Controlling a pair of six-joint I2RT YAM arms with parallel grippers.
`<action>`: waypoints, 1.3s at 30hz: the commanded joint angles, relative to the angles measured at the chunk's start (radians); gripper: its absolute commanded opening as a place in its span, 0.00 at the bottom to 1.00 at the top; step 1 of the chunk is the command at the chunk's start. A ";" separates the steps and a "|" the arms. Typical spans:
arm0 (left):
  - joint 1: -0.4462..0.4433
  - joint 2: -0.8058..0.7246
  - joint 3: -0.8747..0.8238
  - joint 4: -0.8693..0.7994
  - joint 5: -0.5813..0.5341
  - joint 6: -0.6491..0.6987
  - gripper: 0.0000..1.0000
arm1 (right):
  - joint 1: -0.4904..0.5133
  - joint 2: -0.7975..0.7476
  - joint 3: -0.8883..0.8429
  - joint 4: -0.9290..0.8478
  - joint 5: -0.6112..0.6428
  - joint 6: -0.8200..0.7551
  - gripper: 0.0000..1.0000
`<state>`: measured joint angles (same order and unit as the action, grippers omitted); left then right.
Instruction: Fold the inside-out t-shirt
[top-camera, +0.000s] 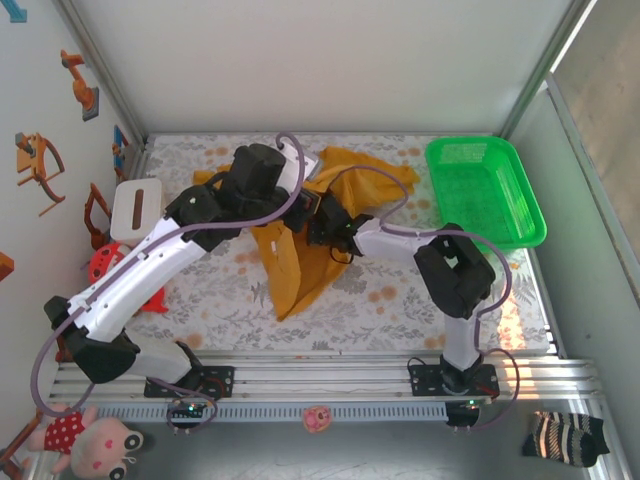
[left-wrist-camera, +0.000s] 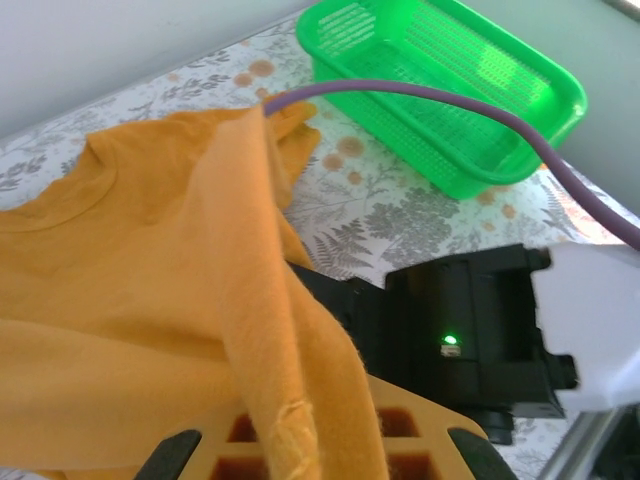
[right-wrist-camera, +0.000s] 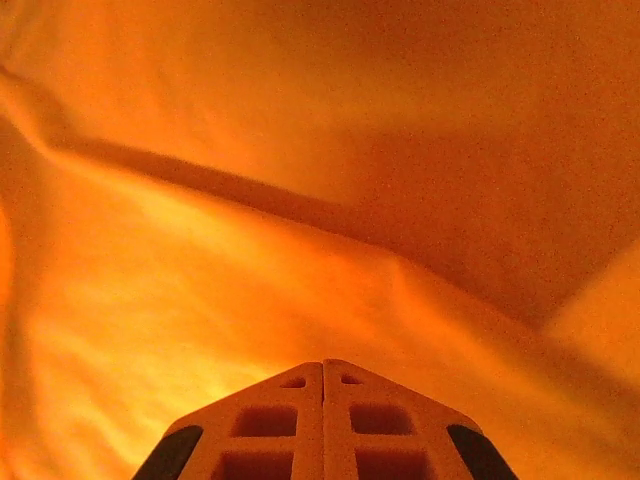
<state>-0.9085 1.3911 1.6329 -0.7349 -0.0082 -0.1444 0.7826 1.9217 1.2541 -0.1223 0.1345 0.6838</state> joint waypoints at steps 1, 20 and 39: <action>-0.038 -0.002 0.067 0.009 0.033 -0.033 0.00 | 0.019 -0.032 0.004 0.004 -0.067 0.095 0.00; -0.205 0.194 0.359 0.111 0.209 -0.165 0.00 | -0.125 0.205 0.217 0.096 -0.179 0.359 0.00; -0.255 0.582 0.946 0.063 0.388 -0.218 0.00 | -0.135 0.278 0.263 0.099 -0.230 0.357 0.59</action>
<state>-1.1408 1.9965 2.5317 -0.6739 0.3069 -0.3531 0.6456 2.1780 1.4899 0.0044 -0.1009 1.0431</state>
